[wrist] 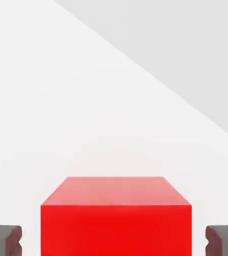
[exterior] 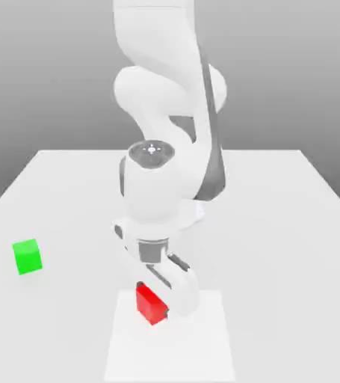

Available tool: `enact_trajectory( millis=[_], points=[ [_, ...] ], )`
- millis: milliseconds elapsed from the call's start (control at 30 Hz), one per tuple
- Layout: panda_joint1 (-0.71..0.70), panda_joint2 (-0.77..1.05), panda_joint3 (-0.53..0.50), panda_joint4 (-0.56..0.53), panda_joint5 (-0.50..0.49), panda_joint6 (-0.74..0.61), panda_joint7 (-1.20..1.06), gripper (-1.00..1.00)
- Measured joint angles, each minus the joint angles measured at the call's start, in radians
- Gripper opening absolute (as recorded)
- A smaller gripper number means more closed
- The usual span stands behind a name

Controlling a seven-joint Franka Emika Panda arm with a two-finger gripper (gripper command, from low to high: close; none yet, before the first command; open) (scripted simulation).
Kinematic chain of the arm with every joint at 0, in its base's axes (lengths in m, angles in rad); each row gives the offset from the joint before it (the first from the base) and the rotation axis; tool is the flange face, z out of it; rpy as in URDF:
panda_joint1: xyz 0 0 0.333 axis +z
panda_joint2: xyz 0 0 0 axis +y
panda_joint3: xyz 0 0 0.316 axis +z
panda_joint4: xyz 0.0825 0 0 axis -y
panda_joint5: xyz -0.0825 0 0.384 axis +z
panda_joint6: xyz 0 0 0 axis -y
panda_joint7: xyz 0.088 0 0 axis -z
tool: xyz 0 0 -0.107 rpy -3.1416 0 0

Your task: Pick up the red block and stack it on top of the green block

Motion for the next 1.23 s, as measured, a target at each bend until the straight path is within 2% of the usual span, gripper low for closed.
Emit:
enact_trajectory(
  millis=[133,400,567,900,1000,1100,1133,1233],
  points=[
    [0.000,-0.003,0.001,0.000,0.003,-0.001,-0.002,-1.00],
    [-0.015,-0.228,0.054,-0.033,0.144,-0.192,-0.104,-1.00],
    [-0.184,-0.289,-0.038,-0.028,0.127,-0.260,0.011,-1.00],
    [-0.536,-0.358,-0.288,0.001,0.066,-0.354,0.325,-1.00],
    [-0.563,-0.283,-0.321,0.008,0.098,-0.288,0.331,-1.00],
    [-0.568,-0.176,-0.306,0.013,0.172,-0.189,0.283,-1.00],
    [-0.575,-0.141,-0.291,0.015,0.202,-0.157,0.261,1.00],
    [-0.574,-0.141,-0.291,0.015,0.202,-0.157,0.262,1.00]
  ],
)
